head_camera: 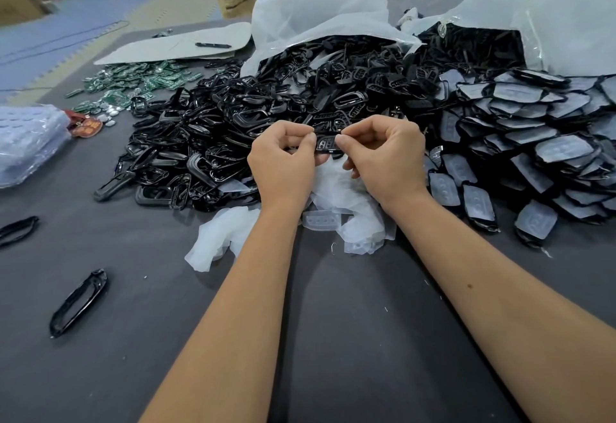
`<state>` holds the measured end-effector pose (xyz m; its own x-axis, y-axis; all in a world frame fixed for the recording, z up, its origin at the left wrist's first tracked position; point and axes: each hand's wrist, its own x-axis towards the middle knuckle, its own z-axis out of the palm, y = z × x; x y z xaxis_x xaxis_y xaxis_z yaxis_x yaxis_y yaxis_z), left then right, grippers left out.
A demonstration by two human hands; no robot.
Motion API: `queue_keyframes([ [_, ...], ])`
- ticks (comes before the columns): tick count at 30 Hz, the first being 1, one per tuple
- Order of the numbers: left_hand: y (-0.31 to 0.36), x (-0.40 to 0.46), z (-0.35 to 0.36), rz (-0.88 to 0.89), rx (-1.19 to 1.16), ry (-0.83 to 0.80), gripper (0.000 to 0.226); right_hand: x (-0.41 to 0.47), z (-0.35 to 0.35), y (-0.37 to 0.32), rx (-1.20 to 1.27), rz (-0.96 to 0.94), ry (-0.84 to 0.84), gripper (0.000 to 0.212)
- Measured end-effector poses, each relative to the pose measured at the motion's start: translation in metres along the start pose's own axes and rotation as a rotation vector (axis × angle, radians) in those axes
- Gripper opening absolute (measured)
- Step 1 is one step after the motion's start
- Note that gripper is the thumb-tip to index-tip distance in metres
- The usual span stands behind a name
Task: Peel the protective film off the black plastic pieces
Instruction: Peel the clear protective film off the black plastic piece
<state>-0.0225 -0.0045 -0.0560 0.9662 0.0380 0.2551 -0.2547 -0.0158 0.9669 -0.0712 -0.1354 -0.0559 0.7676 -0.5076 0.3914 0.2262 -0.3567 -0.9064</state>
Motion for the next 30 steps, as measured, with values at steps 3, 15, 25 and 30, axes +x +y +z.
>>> queue_keyframes([
  [3,0.001,0.001,0.0,-0.013,-0.031,-0.029,0.011,0.0,-0.001,0.0,-0.037,0.011,0.013,0.009],
  [15,0.003,0.003,-0.005,-0.051,-0.089,-0.115,0.021,0.004,-0.003,0.0,-0.076,0.084,0.007,0.026],
  [25,0.0,0.004,-0.006,-0.044,-0.044,-0.14,0.023,0.0,-0.001,0.002,-0.001,0.095,-0.061,0.014],
  [30,-0.001,0.003,-0.005,-0.01,0.036,-0.102,0.022,-0.006,-0.001,-0.004,-0.159,0.013,-0.001,0.021],
])
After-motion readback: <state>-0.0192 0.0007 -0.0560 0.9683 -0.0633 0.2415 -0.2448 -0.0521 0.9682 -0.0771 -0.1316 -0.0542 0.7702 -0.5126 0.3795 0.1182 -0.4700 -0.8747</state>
